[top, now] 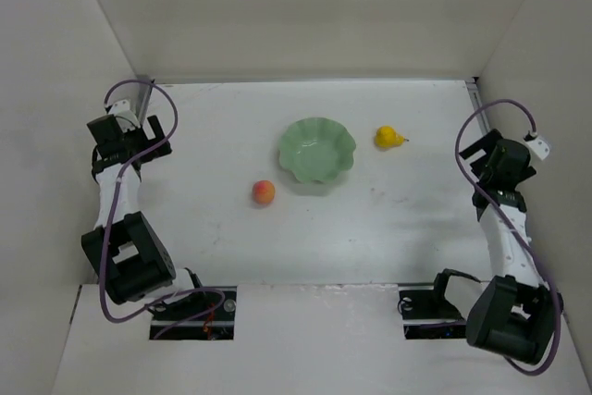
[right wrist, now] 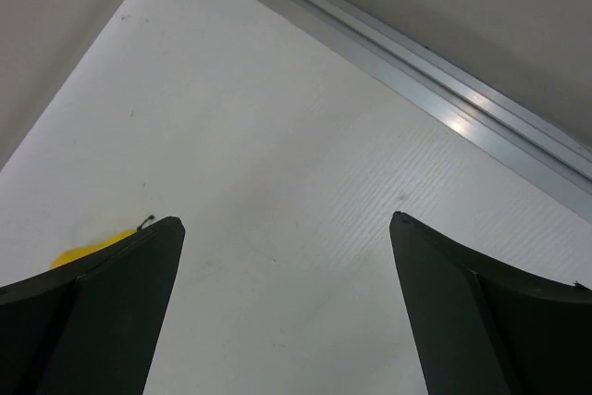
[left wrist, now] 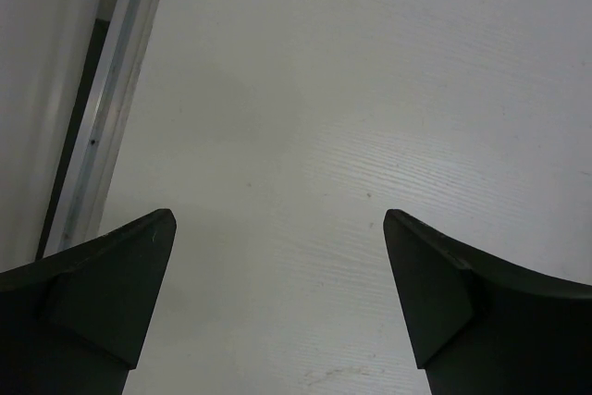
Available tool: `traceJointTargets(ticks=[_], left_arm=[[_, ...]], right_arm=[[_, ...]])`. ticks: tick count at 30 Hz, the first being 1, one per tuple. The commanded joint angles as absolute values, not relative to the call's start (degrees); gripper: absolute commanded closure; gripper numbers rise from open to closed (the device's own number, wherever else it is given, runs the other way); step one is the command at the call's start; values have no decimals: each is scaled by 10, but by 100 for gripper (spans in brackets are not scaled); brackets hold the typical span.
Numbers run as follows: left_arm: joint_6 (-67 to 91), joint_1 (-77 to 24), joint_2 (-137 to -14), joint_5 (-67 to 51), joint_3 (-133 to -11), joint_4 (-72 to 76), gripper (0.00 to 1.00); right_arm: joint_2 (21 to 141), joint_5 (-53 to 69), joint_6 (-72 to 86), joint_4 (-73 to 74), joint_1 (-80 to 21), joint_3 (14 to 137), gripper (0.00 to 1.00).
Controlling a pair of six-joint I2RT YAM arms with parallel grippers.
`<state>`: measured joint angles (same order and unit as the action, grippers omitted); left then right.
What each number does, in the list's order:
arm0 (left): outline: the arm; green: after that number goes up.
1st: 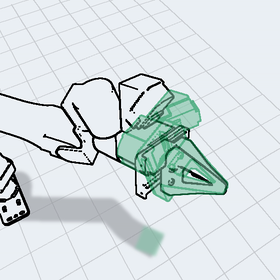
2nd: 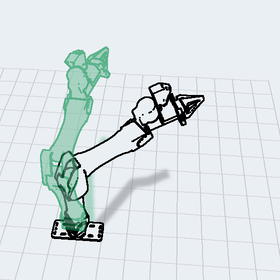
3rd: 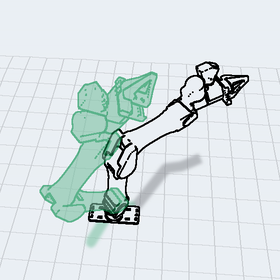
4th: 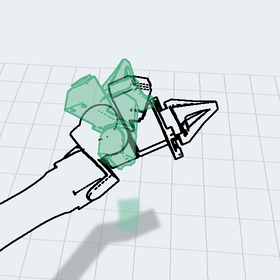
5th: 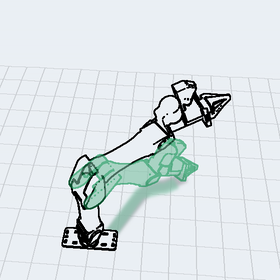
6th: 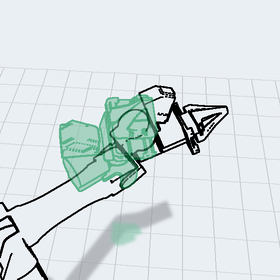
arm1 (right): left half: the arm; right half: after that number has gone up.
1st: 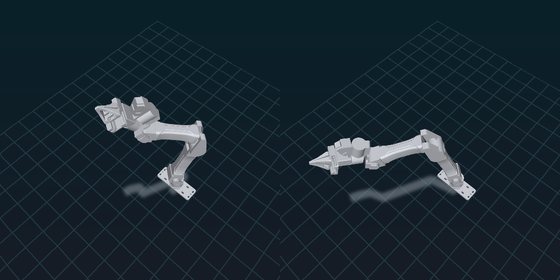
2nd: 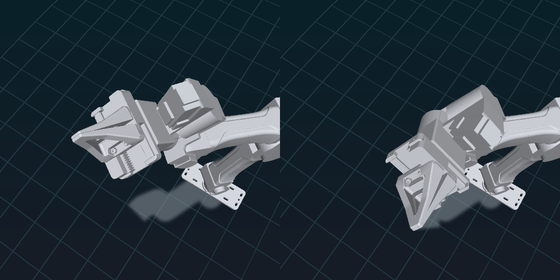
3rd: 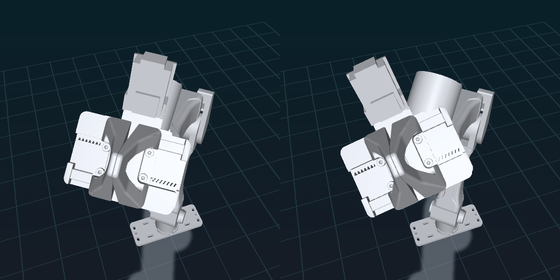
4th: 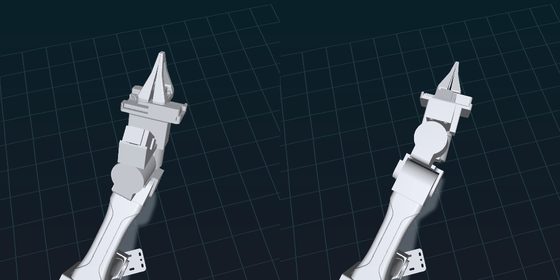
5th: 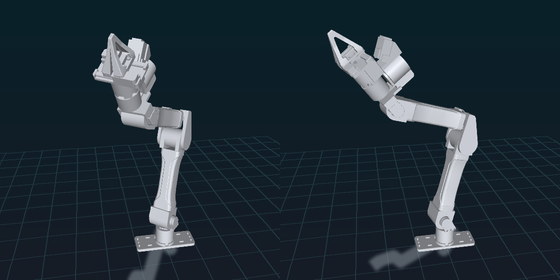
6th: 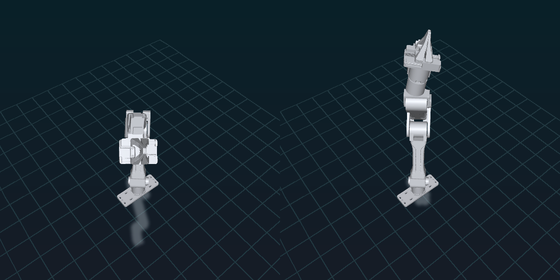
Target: Place and organize the fake fruits in the fruit bowl
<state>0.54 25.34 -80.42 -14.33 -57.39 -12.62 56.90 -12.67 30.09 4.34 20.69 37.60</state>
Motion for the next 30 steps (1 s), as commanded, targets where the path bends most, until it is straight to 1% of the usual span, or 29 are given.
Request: traceJointTargets(ticks=[1,5,8,12,19,25,30], left_arm=[[8,269,-784,-208,-577,-98,0],[-39,272,-787,-243,-571,-98,0],[-74,266,-786,-233,-565,-103,0],[-95,254,-778,-214,-554,-105,0],[-108,254,-765,-210,-541,-107,0],[-109,258,-767,-210,-541,-107,0],[-115,259,-772,-210,-540,-110,0]], right_arm=[[606,-120,256,13,151,424,0],[702,-120,224,39,61,488,0],[787,-120,260,69,16,553,0],[889,-127,350,84,-14,625,0],[1020,-122,496,109,-43,715,0],[1064,-120,633,124,-61,739,0],[1089,-99,704,113,-65,732,0]])
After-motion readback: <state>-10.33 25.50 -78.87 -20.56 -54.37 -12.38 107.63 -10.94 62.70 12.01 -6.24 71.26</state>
